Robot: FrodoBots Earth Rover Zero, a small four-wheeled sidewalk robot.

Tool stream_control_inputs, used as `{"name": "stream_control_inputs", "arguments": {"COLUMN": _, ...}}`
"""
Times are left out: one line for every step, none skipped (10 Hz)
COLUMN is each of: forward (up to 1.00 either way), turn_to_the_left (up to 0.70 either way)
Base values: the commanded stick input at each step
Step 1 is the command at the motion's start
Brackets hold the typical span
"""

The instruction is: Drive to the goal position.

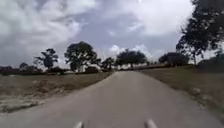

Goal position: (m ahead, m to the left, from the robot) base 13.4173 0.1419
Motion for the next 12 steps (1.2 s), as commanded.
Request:
{"name": "stream_control_inputs", "arguments": {"forward": 0.85, "turn_to_the_left": 0.00}}
{"name": "stream_control_inputs", "arguments": {"forward": 0.85, "turn_to_the_left": 0.00}}
{"name": "stream_control_inputs", "arguments": {"forward": 0.85, "turn_to_the_left": 0.00}}
{"name": "stream_control_inputs", "arguments": {"forward": 0.85, "turn_to_the_left": 0.00}}
{"name": "stream_control_inputs", "arguments": {"forward": 0.85, "turn_to_the_left": 0.00}}
{"name": "stream_control_inputs", "arguments": {"forward": 0.85, "turn_to_the_left": 0.00}}
{"name": "stream_control_inputs", "arguments": {"forward": 0.85, "turn_to_the_left": 0.00}}
{"name": "stream_control_inputs", "arguments": {"forward": 0.85, "turn_to_the_left": 0.00}}
{"name": "stream_control_inputs", "arguments": {"forward": 0.85, "turn_to_the_left": 0.00}}
{"name": "stream_control_inputs", "arguments": {"forward": 0.85, "turn_to_the_left": 0.00}}
{"name": "stream_control_inputs", "arguments": {"forward": 0.85, "turn_to_the_left": 0.00}}
{"name": "stream_control_inputs", "arguments": {"forward": 0.85, "turn_to_the_left": 0.00}}
